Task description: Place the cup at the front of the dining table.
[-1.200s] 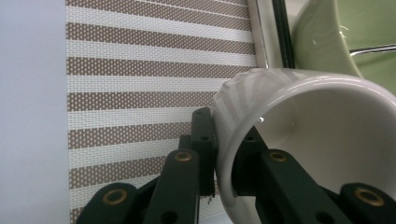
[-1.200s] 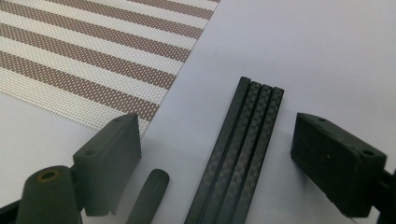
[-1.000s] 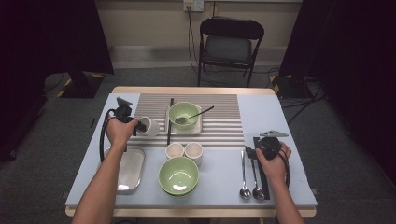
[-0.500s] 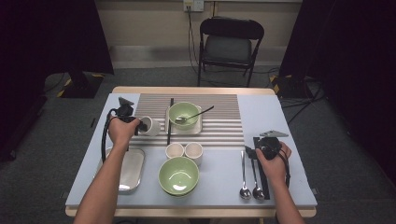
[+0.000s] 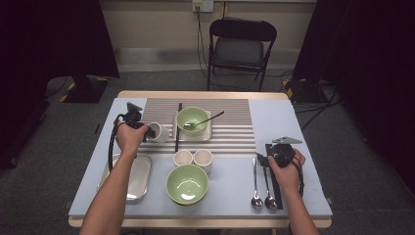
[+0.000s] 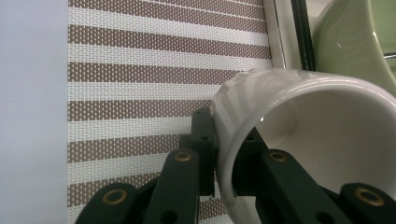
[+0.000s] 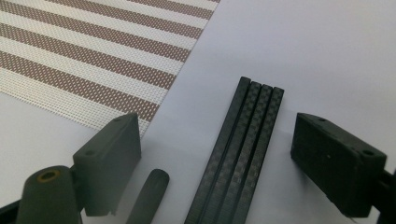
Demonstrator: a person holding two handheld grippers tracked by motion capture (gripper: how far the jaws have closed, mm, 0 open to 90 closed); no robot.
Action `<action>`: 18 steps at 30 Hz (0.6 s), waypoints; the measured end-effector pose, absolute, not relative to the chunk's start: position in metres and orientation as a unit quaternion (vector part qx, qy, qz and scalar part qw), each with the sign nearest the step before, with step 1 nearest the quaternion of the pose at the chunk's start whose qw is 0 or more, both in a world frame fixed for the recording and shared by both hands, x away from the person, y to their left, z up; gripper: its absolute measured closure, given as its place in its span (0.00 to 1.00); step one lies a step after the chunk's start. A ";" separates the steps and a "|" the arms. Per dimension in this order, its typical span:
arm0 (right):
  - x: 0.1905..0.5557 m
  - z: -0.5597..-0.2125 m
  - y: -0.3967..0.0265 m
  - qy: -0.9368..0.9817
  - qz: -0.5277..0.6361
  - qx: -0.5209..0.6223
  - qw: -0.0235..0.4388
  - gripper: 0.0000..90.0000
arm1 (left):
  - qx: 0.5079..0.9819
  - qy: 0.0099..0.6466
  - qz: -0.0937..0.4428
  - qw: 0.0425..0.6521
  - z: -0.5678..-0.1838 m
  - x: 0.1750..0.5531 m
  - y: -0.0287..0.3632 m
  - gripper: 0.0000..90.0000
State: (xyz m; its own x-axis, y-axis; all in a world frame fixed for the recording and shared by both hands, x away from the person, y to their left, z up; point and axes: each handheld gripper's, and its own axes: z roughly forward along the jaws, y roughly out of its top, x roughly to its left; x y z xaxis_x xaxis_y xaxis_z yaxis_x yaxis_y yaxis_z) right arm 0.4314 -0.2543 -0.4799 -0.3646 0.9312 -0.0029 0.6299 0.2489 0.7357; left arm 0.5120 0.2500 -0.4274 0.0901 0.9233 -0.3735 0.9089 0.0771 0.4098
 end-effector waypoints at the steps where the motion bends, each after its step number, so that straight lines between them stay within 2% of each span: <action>1: 0.431 -0.480 -0.254 0.757 0.331 0.516 0.228 0.17 | 0.677 0.677 0.012 0.287 -0.427 0.512 0.249 0.91; 18: 0.431 -0.480 -0.254 0.757 0.331 0.516 0.228 0.17 | 0.677 0.679 0.019 0.283 -0.432 0.516 0.243 0.91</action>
State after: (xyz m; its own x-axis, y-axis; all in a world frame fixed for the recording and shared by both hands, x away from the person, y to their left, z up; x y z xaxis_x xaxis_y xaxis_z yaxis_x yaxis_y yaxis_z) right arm 0.4314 -0.2542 -0.4799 -0.3647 0.9311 -0.0032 0.6298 0.2492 0.7357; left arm 0.5155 0.2426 -0.4321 0.0771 0.9299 -0.3595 0.9088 0.0827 0.4089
